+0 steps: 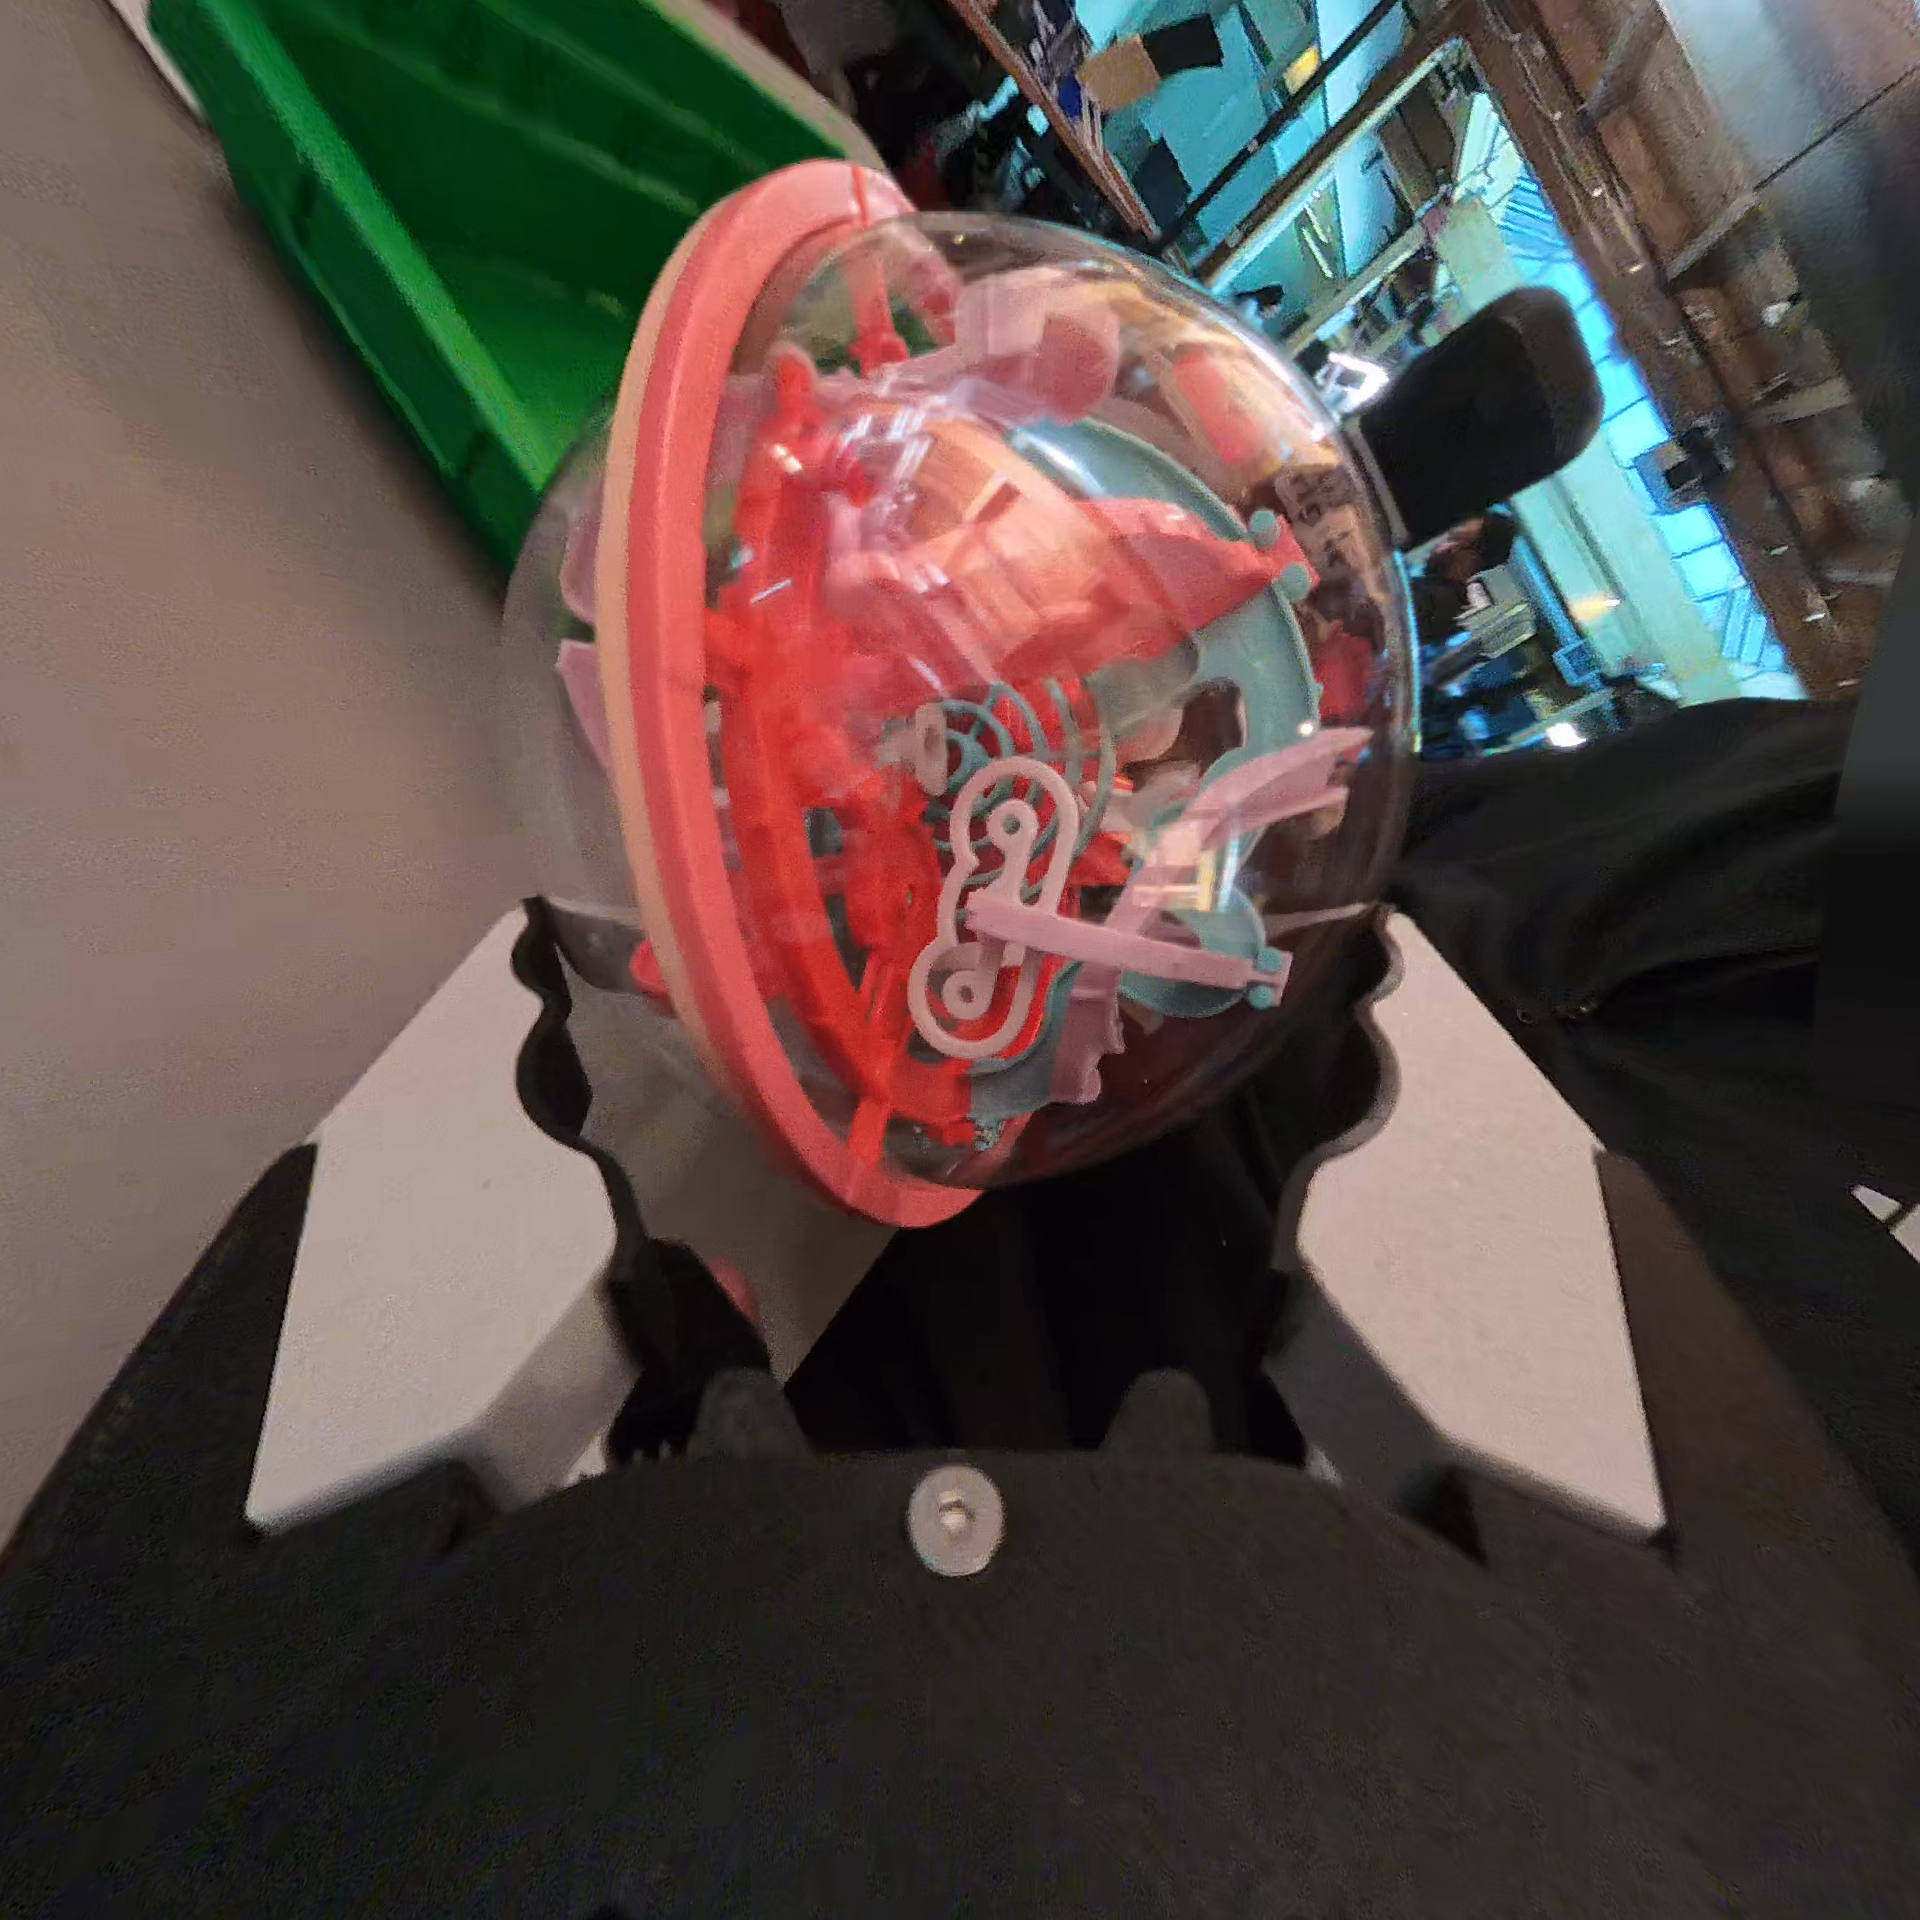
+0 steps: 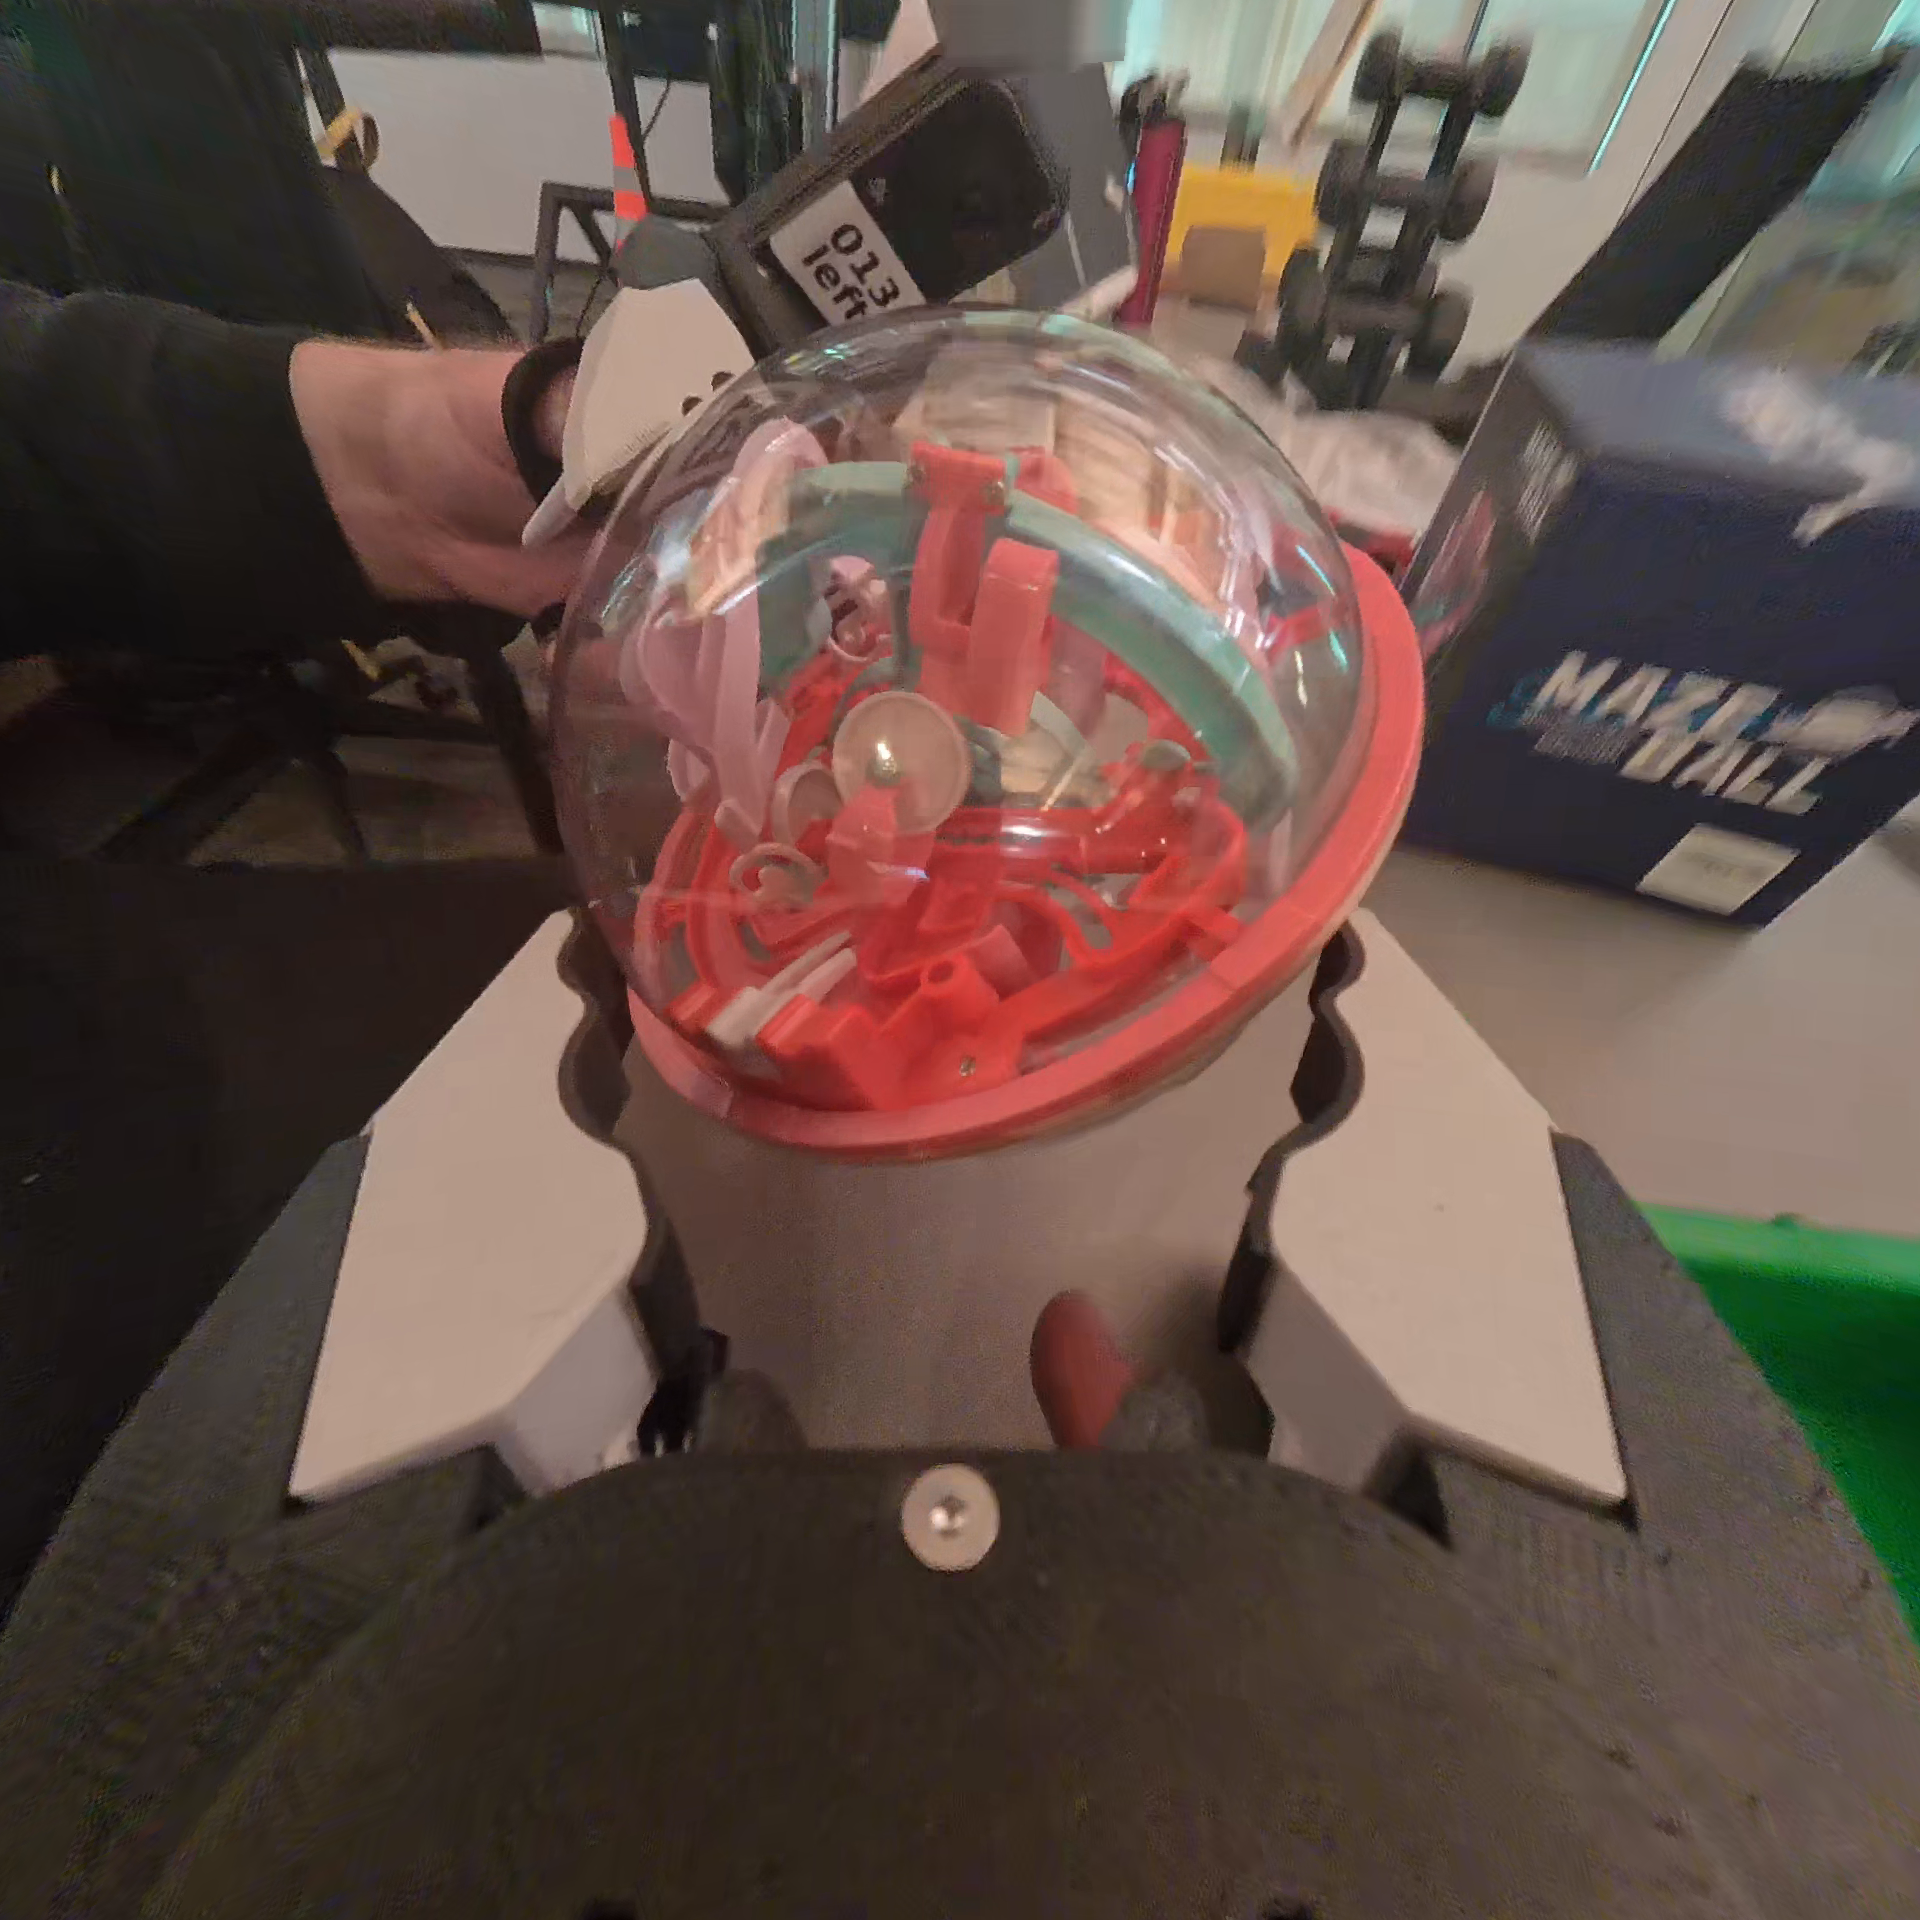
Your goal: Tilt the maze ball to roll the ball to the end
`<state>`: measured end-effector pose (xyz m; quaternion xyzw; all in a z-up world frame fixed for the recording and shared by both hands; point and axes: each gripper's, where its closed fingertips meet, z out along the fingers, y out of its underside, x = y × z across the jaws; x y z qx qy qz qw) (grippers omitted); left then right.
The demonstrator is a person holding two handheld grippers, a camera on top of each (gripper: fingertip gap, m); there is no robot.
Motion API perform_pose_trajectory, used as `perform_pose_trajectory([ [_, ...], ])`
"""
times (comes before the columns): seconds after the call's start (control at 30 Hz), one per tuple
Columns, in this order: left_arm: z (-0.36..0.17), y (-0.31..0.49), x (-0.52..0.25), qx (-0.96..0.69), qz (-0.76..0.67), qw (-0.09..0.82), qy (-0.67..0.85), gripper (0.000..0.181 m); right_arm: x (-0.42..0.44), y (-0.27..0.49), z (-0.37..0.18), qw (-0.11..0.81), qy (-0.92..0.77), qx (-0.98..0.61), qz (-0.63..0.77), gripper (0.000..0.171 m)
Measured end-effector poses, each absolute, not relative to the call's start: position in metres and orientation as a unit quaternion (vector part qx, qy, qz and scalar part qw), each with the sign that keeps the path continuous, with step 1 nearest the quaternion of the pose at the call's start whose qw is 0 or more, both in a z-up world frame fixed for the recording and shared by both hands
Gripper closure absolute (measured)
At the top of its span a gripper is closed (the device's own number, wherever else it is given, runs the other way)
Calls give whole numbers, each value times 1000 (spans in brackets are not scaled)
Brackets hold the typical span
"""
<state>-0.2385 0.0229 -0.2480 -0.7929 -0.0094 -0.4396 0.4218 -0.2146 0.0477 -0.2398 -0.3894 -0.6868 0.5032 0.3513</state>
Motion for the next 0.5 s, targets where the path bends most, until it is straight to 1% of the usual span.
perform_pose_trajectory([
  [0.13, -195, 23, -244, -792, -364, 490, 24, 36, -221, 41, -186, 430, -673, -326, 506, 39],
  [0.37, -61, 16, -232, -733, -214, 633, 126, 35, -207, 30, -64, 583, -629, -179, 483, 39],
  [0.5, 7, 5, -209, -682, -155, 689, 192, 34, -184, 18, -1, 648, -608, -103, 447, 39],
])
